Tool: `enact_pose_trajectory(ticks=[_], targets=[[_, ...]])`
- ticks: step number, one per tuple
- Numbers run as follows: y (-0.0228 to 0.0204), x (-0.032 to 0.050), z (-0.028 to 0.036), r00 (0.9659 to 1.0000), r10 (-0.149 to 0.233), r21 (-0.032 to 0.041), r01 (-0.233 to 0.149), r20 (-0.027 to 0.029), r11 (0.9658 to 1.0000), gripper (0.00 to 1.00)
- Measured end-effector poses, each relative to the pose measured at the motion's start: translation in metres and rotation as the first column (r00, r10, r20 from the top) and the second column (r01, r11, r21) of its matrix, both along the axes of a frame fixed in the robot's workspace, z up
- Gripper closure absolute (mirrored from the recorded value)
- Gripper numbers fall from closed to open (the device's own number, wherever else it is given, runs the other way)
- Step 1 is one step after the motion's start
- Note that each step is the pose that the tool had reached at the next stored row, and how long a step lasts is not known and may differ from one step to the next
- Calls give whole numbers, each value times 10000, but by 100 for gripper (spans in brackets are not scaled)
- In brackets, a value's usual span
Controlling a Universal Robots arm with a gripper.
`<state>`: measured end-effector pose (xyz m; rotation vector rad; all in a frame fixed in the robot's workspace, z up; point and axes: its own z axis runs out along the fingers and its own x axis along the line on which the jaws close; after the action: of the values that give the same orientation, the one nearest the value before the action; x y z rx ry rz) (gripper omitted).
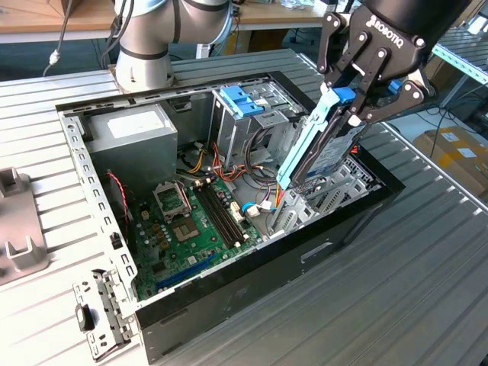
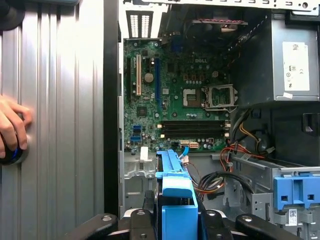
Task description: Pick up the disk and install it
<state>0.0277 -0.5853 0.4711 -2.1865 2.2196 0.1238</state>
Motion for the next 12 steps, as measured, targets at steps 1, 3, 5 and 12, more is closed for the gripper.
enact_pose_trajectory(ticks=[1, 3, 5, 12], targets=[[-14, 26, -6, 10000, 1, 3, -1, -8, 10000, 63], [-17, 85, -14, 10000, 78, 1, -78, -25, 10000, 63], [-18, 109, -18, 9999, 117, 3, -117, -29, 9999, 63], [-25, 138, -21, 9999, 129, 2, -129, -30, 9999, 63]])
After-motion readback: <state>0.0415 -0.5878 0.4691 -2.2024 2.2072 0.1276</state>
